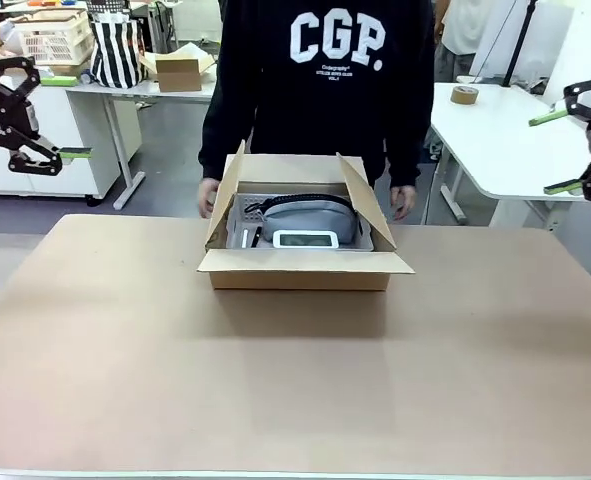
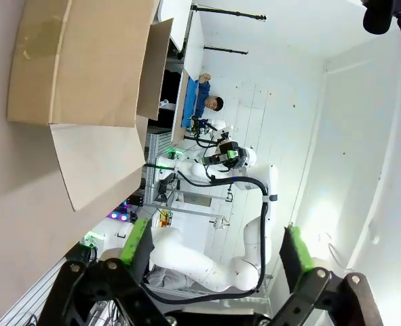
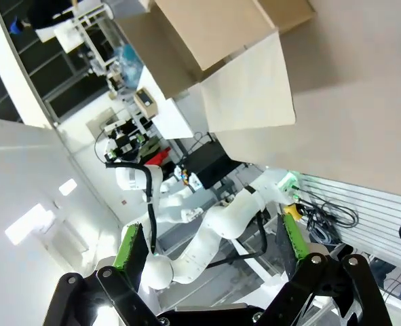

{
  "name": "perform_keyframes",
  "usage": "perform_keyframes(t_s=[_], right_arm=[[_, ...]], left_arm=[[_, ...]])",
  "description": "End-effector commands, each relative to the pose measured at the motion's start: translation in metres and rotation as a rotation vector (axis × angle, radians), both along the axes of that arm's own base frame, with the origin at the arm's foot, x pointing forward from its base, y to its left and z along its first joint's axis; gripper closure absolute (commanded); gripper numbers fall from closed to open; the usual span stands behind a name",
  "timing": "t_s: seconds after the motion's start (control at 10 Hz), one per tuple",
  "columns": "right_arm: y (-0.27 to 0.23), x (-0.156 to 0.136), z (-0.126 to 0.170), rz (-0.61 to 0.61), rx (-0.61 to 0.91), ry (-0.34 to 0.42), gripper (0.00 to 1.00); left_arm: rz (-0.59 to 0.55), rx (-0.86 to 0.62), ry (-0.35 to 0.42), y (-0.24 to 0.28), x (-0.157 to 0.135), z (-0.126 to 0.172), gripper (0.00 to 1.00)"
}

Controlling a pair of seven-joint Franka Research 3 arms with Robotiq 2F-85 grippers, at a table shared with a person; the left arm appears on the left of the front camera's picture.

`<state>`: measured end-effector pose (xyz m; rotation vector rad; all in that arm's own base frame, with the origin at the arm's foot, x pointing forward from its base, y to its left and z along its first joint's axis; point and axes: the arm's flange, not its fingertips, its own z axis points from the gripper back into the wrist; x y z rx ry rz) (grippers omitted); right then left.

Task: Pack the gift set into the box.
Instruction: Press and hold the closed box until the human finishes sealing it.

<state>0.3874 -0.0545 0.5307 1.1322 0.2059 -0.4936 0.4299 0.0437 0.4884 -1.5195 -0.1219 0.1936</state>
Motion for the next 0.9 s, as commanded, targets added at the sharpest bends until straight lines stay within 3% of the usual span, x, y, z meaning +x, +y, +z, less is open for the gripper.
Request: perform_keyframes(t_s=[0.0, 0.8], right_arm=[[-0.0017, 0.0008, 0.0016, 0.009, 0.009, -0.009, 0.0], [-0.0017, 0.0008, 0.0016, 0.009, 0.009, -0.009, 0.0]], left_arm=[[-0.002, -0.018, -0.003, -0.0015, -0.0037, 0.0004, 0.0], [-0.002, -0.018, -0.003, -0.0015, -0.0037, 0.0004, 0.0]])
